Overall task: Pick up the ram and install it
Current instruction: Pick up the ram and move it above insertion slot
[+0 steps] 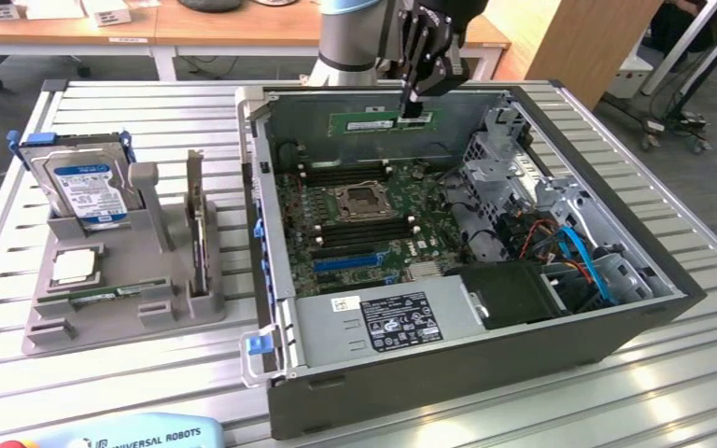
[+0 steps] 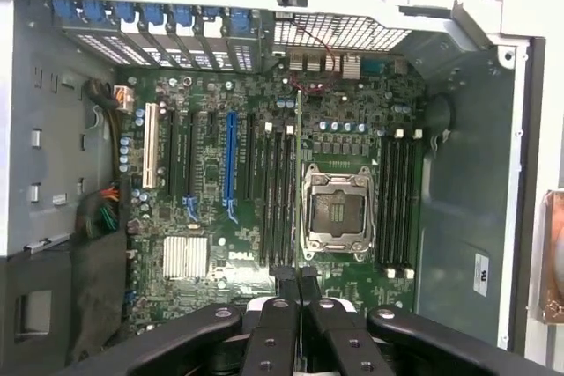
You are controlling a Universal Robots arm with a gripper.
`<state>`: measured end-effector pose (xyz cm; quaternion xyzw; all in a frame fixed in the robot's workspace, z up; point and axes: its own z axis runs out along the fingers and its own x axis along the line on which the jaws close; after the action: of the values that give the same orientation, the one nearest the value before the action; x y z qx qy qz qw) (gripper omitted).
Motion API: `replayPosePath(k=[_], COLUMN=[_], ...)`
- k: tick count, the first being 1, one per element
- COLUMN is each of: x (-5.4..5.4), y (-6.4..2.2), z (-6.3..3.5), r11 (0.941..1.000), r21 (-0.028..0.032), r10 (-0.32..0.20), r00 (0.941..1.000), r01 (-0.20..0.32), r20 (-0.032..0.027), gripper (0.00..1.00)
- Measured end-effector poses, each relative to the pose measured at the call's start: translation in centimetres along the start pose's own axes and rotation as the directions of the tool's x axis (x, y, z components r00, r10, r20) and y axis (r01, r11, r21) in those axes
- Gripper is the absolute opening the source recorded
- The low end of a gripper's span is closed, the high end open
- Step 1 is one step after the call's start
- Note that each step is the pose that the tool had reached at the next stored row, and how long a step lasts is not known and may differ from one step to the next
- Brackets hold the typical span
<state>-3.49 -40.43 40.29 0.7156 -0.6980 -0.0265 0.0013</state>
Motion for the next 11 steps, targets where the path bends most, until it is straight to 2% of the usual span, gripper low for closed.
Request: replayPosePath(k=[11], x=[0.1], y=[-0.07], z=[1.78], r11=[1.0], r21=[0.0], r10=[0.0], r00=[1.0], r01=[0.0], r20=[0.0], gripper=[0.12])
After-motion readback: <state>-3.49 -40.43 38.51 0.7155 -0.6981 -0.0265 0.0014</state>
